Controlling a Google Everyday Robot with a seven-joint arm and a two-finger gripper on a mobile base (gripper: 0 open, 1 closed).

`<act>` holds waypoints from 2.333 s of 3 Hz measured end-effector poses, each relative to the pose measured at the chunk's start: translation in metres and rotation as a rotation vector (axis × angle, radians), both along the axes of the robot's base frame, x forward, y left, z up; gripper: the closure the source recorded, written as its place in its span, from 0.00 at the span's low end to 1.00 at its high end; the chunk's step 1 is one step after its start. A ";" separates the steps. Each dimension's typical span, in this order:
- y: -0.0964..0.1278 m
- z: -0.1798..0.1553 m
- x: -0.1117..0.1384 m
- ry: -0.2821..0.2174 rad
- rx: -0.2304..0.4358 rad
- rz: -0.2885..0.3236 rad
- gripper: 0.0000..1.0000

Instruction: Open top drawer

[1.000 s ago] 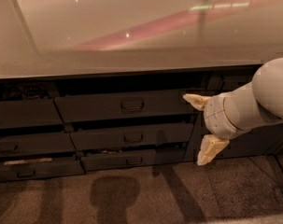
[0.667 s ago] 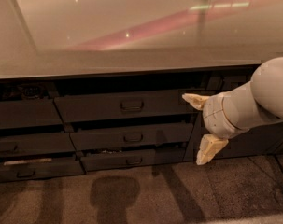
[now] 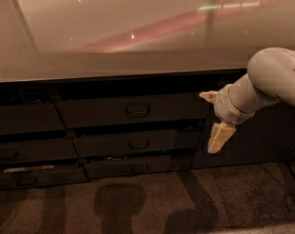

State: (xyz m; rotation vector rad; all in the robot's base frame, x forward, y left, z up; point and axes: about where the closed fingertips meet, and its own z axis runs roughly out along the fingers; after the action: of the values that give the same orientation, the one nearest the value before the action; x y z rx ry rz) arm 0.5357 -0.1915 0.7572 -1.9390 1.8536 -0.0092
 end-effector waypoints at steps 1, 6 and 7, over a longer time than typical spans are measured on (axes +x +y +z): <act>-0.029 -0.026 0.056 0.072 0.006 -0.076 0.00; 0.060 -0.022 0.068 0.015 -0.182 0.011 0.00; 0.060 -0.022 0.068 0.015 -0.182 0.011 0.00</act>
Offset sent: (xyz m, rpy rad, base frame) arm 0.0812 -0.0436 -0.0321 0.0079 0.0947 -0.1143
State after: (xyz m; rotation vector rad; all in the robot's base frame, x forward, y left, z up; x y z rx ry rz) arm 0.6039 -0.1314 0.7351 -2.0748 1.9100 -0.1653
